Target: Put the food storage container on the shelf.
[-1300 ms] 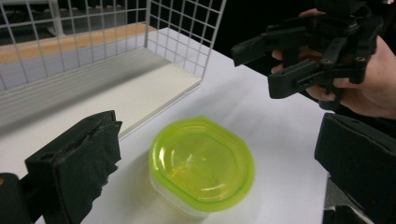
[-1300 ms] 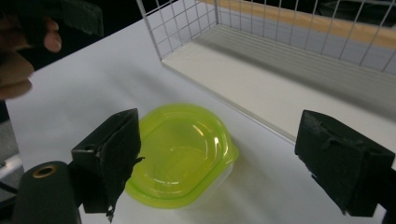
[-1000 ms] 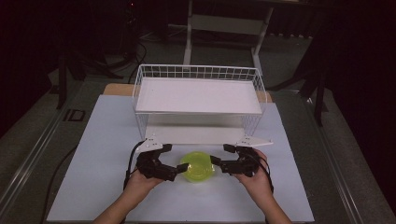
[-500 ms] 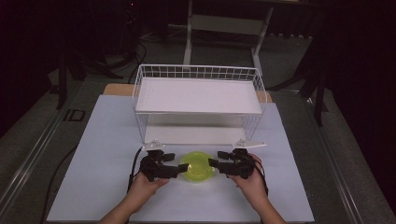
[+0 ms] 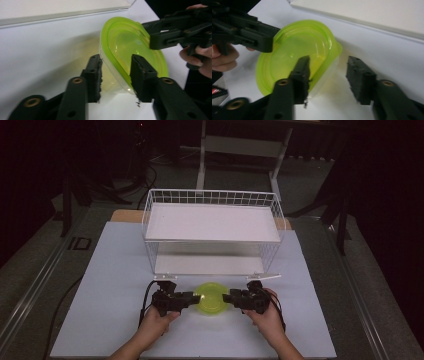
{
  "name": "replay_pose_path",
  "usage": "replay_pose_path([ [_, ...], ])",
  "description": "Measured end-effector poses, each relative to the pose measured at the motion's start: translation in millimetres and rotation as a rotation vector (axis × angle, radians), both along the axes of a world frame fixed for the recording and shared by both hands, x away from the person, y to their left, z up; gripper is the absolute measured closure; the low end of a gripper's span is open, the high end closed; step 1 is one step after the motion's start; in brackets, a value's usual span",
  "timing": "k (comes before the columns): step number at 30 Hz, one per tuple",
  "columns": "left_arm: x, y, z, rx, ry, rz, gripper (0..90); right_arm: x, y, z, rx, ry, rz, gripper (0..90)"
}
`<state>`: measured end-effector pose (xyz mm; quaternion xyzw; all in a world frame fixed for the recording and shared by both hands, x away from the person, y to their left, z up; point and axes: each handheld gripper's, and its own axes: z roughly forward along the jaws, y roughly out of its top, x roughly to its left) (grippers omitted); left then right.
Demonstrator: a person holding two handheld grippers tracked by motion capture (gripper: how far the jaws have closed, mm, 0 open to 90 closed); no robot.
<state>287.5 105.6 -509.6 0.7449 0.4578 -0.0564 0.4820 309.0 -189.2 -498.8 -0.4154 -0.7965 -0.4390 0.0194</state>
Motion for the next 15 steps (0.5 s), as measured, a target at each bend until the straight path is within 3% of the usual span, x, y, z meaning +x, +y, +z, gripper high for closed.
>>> replay_pose_path([
  [1, -0.5, -0.4, -0.3, -0.010, 0.005, -0.003, 64.9, -0.5, 0.3, 1.1, 0.003, 0.004, 0.012, 64.9],
  [4, -2.7, -0.9, 0.6, -0.023, -0.013, -0.013, 69.1, -3.0, 1.9, 5.4, -0.002, 0.008, 0.026, 69.7],
  [8, -7.3, -3.9, 7.2, 0.019, -0.031, -0.022, 72.5, -5.5, 2.9, 9.2, -0.012, 0.014, 0.025, 73.3],
  [10, -8.7, -3.6, 9.3, 0.031, -0.023, -0.026, 73.7, -7.5, 2.7, 10.0, 0.001, 0.012, 0.023, 74.7],
  [15, -12.9, 1.0, 11.3, 0.011, 0.016, -0.010, 78.5, -13.2, 4.1, 15.1, 0.035, 0.020, 0.014, 79.6],
])
